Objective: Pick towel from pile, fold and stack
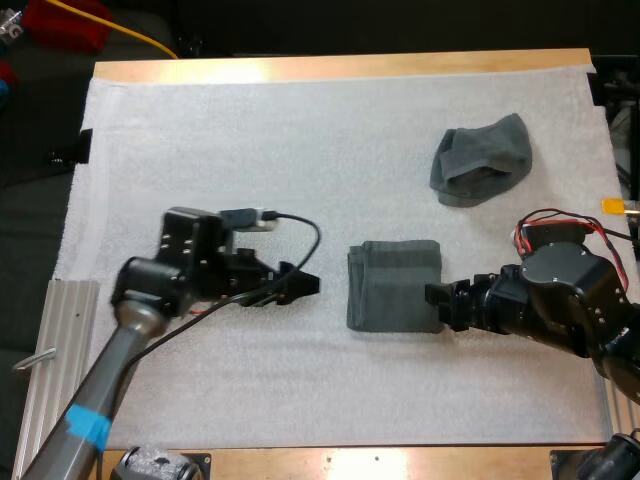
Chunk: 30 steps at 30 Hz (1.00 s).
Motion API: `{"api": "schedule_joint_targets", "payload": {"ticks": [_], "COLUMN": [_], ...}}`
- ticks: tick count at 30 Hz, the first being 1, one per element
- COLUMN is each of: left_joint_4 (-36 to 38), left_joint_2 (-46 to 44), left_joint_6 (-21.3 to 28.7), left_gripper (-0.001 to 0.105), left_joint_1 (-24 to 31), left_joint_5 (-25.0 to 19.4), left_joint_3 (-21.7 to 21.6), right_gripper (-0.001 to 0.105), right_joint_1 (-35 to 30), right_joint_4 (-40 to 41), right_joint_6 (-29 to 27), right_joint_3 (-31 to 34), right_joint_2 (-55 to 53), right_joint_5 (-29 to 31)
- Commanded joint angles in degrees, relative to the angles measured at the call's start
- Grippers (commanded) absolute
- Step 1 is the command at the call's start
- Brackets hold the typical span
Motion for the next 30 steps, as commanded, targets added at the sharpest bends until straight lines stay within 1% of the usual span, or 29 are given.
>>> {"api": "schedule_joint_targets", "payload": {"ticks": [1, 3, 6, 15, 18, 20, 24, 30], "left_joint_4": [-2.0, -5.6, -9.1, -16.5, -17.9, -18.7, -18.8, -19.4], "left_joint_2": [0.8, 3.1, 5.7, 14.6, 17.4, 19.0, 21.7, 24.0], "left_joint_6": [-1.6, -4.8, -7.6, -14.0, -15.6, -15.8, -17.8, -17.8], "left_gripper": [0.069, 0.069, 0.069, 0.069, 0.069, 0.069, 0.069, 0.069], "left_joint_1": [-1.1, -2.9, -4.6, -8.5, -9.4, -9.6, -9.7, -9.7], "left_joint_5": [-1.4, -3.6, -5.1, -5.7, -6.0, -6.0, -6.0, -6.0], "left_joint_3": [0.0, 0.0, 0.0, 0.0, 0.0, 0.0, 0.0, 0.0], "right_gripper": [0.07, 0.07, 0.07, 0.07, 0.07, 0.07, 0.07, 0.07], "right_joint_1": [0.0, 0.0, 0.0, 0.0, 0.0, 0.0, 0.0, 0.0], "right_joint_4": [0.1, 0.1, 0.1, 0.1, 0.1, 0.1, 0.1, 0.1], "right_joint_6": [-0.4, -0.4, -0.4, -0.4, -0.4, -0.4, -0.4, -0.4], "right_joint_3": [-0.4, -0.4, -0.4, -0.4, -0.4, -0.4, -0.4, -0.4], "right_joint_2": [-0.4, -0.4, -0.4, -0.4, -0.4, -0.4, -0.4, -0.4], "right_joint_5": [0.0, 0.0, 0.0, 0.0, 0.0, 0.0, 0.0, 0.0]}}
